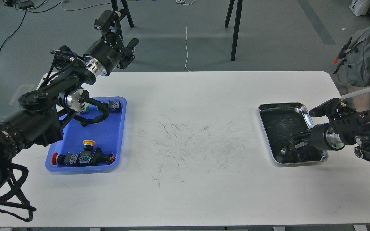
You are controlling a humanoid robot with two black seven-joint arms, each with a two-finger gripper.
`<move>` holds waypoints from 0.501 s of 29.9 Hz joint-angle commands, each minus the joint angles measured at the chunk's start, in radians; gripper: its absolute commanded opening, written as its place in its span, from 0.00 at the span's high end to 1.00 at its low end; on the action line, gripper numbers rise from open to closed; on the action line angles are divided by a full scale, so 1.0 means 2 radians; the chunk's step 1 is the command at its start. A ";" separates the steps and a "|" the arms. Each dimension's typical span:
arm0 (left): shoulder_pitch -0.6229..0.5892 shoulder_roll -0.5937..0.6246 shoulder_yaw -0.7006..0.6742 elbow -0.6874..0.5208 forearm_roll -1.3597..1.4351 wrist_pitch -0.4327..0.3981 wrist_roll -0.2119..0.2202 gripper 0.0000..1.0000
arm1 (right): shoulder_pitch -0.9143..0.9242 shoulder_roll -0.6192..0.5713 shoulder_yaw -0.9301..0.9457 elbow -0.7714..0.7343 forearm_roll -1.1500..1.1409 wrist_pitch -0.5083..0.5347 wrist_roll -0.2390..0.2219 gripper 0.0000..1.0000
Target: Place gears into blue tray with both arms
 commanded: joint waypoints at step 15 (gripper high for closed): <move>0.002 0.002 0.000 -0.001 0.000 -0.001 0.000 0.01 | 0.050 0.016 0.027 0.007 0.008 -0.017 0.017 0.99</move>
